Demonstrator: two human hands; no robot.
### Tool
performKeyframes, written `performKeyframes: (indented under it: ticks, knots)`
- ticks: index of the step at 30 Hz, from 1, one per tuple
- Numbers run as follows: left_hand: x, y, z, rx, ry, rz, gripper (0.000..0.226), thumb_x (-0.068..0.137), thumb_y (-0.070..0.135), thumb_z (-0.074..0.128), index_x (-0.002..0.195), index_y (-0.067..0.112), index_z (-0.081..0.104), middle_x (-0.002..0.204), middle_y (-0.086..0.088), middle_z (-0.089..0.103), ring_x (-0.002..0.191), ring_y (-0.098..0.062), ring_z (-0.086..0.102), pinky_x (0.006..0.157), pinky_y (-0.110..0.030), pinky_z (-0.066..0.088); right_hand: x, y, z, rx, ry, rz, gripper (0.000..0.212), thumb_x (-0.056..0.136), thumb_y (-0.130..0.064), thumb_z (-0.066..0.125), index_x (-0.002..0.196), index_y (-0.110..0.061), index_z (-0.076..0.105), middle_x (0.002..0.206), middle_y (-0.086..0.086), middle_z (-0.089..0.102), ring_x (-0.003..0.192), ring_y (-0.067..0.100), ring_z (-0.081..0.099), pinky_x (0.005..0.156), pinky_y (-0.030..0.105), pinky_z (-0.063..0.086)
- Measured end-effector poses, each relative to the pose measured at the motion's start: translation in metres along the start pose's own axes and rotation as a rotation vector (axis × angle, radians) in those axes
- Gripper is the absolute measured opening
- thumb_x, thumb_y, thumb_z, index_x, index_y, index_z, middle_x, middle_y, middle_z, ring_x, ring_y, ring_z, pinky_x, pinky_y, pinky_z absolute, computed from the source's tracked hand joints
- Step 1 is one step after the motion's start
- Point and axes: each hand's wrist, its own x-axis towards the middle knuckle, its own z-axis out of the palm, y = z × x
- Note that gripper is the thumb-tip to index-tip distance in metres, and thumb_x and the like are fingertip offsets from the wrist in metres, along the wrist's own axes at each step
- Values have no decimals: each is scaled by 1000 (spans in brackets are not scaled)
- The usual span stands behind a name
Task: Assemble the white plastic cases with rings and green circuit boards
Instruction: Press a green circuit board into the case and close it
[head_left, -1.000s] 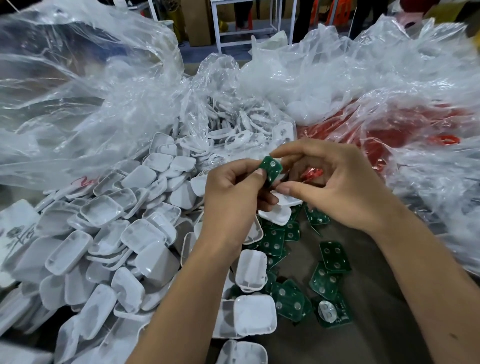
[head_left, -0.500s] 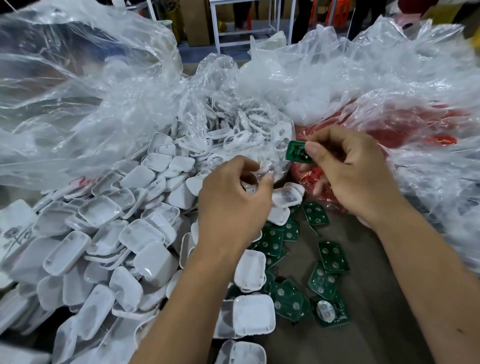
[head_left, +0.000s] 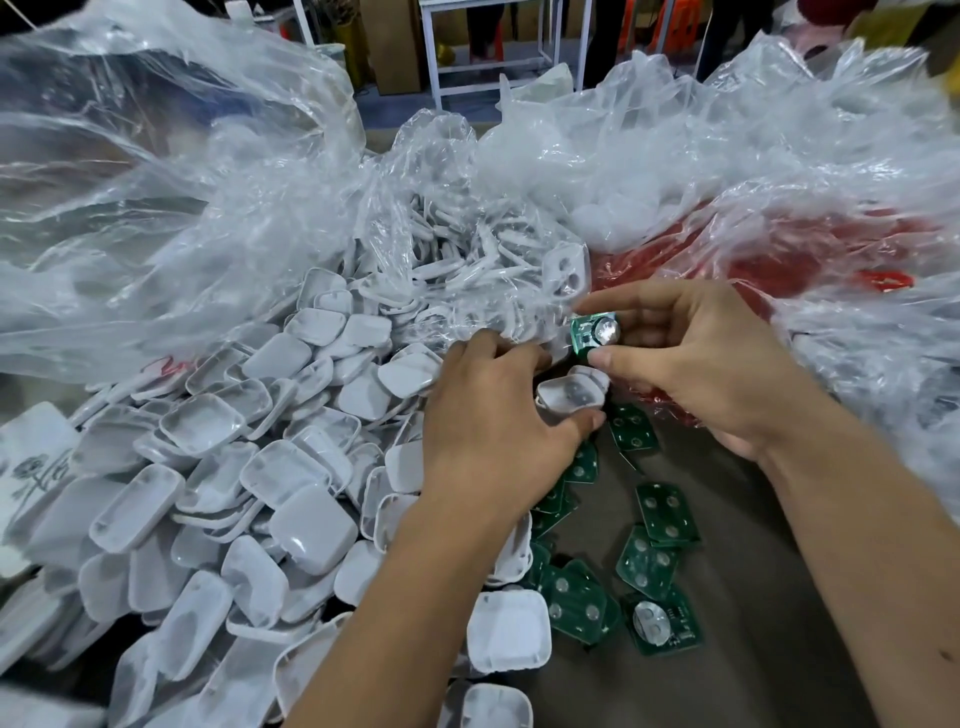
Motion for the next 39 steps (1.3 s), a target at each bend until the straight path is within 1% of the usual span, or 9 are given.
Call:
performKeyframes:
  ticks: [4,9,12,17,20,24,29,35,39]
  knots:
    - [1,-1,1,-24,11,-7,58,73,65,79,119,31,71,111,5,60,110,-20,54,84,-36,49,-1,0,1,-61,-7,-47,41,83,5,81,110,-26,81,93,5,78,88,21,75,85,31,62]
    - [2,-2,1,-43,11,-18,53,74,61,81,115,30,71,111,5,62,108,-20,56,85,-38,51,0,0,1,-55,-5,-82,29,86,-9,83,106,-29,82,88,8,75,78,21,69,78,27,57]
    - [3,-2,1,-36,-12,-22,51,72,62,82,109,29,69,110,5,61,107,-21,56,85,-38,51,-1,-2,4,-22,64,-118,13,83,-23,85,96,-24,82,87,12,76,78,35,69,77,43,58]
    - [3,-1,1,-10,-35,-35,52,72,63,81,110,29,70,110,4,59,105,-22,57,80,-36,49,2,2,5,-21,159,-101,18,86,-13,83,98,-24,74,78,-2,72,69,12,61,66,28,52]
    - [3,-1,1,-31,-37,-49,49,72,62,82,107,29,71,106,5,59,102,-20,58,75,-34,46,3,4,7,-27,168,-59,25,83,-9,85,101,-20,72,87,1,77,75,11,69,72,29,58]
    - [5,-3,-3,-168,-54,-109,47,66,52,91,105,34,71,98,15,63,91,-8,61,74,-30,48,2,3,6,-54,115,-132,22,87,-8,82,105,-19,79,98,-5,80,92,15,77,88,35,63]
    - [6,-7,-11,-561,-119,-161,38,65,22,98,94,29,74,73,16,70,59,3,57,58,-15,46,3,-3,0,29,128,-238,30,91,-5,77,118,-17,75,115,-3,78,108,19,75,90,29,60]
    - [9,-10,-23,-921,-186,-182,40,70,0,91,105,10,73,86,-5,80,85,-26,78,69,-28,60,0,-10,1,206,190,-275,51,72,-13,87,118,-2,69,105,10,80,99,26,78,90,39,63]
    - [7,-11,-24,-977,-192,-217,37,72,0,90,103,9,72,84,-7,80,75,-19,76,58,-19,53,-2,-12,2,76,166,-280,48,73,-21,88,117,-9,76,103,4,81,97,27,78,90,40,63]
